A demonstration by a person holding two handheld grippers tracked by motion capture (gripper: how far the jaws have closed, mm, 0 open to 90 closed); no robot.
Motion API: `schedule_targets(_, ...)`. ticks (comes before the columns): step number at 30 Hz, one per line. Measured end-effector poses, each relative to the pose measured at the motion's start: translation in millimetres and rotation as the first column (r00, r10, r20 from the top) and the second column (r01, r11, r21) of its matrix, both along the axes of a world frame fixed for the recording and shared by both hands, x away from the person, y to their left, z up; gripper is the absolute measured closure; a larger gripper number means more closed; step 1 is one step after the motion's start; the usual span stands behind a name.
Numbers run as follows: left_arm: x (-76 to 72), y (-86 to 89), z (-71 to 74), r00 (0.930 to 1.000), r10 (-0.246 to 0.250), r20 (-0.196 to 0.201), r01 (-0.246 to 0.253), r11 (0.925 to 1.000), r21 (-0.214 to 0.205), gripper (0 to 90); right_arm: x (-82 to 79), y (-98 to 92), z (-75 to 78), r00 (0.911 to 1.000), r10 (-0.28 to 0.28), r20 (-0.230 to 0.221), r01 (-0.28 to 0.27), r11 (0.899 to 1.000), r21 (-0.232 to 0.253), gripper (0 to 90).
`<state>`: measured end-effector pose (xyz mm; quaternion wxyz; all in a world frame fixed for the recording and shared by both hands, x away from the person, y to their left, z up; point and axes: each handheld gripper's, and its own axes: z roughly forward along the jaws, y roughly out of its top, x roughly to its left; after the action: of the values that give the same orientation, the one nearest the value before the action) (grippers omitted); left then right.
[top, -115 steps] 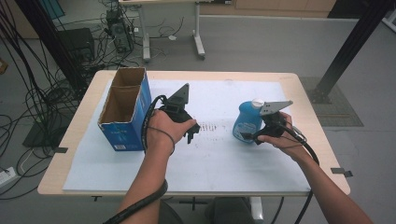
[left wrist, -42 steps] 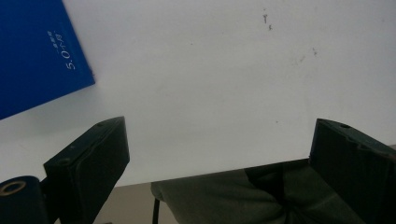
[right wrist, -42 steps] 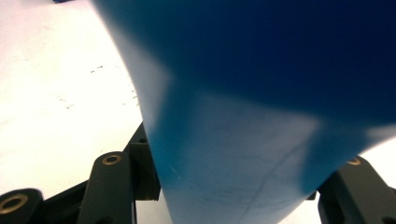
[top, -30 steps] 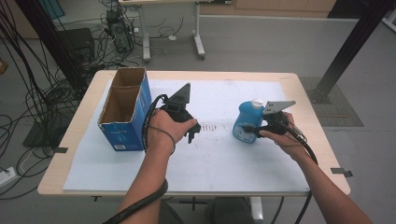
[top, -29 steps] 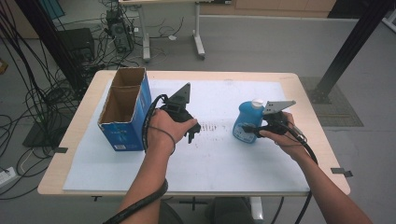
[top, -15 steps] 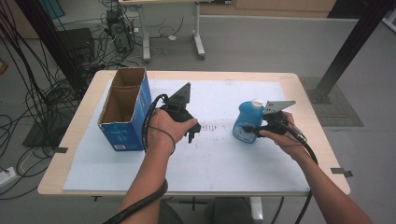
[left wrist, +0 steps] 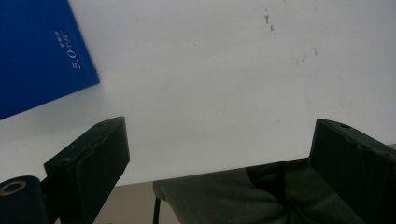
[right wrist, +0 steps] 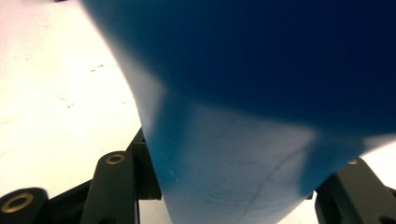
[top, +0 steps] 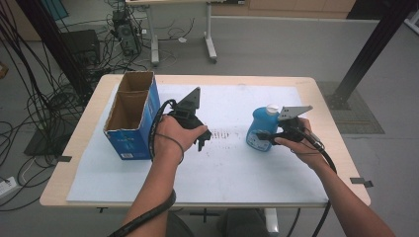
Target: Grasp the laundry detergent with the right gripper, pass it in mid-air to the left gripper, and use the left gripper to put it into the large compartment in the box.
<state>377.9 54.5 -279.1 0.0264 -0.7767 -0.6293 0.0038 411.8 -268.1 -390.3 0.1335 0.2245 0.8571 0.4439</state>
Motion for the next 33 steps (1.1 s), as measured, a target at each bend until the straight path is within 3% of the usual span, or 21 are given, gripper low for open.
schedule_targets(33, -2.9, 2.2, -0.1, 1.0000, 0.002, 0.004, -0.002, 1.0000, -0.007, 5.6, -0.1, -0.4, -0.5, 1.0000, -0.005, -0.005, 0.005, 1.000, 0.007, 44.7)
